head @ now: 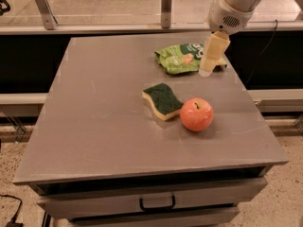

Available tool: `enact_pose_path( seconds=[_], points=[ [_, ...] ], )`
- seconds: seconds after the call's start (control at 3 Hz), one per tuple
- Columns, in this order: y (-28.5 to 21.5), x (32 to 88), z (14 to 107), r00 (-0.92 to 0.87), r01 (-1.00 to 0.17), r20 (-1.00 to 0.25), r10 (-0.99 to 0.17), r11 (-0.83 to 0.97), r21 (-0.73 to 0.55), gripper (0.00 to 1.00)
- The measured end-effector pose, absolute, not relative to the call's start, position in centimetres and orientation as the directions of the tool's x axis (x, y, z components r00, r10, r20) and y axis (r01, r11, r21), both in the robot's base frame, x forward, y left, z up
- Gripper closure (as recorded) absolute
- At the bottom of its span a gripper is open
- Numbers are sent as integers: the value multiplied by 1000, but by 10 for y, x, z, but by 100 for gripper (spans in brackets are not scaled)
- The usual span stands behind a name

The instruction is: Pick green rice chip bag

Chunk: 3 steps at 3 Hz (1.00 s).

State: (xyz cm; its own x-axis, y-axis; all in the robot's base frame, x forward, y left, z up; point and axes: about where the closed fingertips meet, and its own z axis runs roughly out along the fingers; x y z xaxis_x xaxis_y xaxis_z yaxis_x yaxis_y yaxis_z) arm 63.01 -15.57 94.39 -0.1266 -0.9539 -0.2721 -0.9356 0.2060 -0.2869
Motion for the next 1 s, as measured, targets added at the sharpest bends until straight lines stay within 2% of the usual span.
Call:
enact_pose_path(
  seconds=[1.0],
  points=[
    [-162, 694, 892, -121, -953, -277, -953, 190, -238, 0]
  ],
)
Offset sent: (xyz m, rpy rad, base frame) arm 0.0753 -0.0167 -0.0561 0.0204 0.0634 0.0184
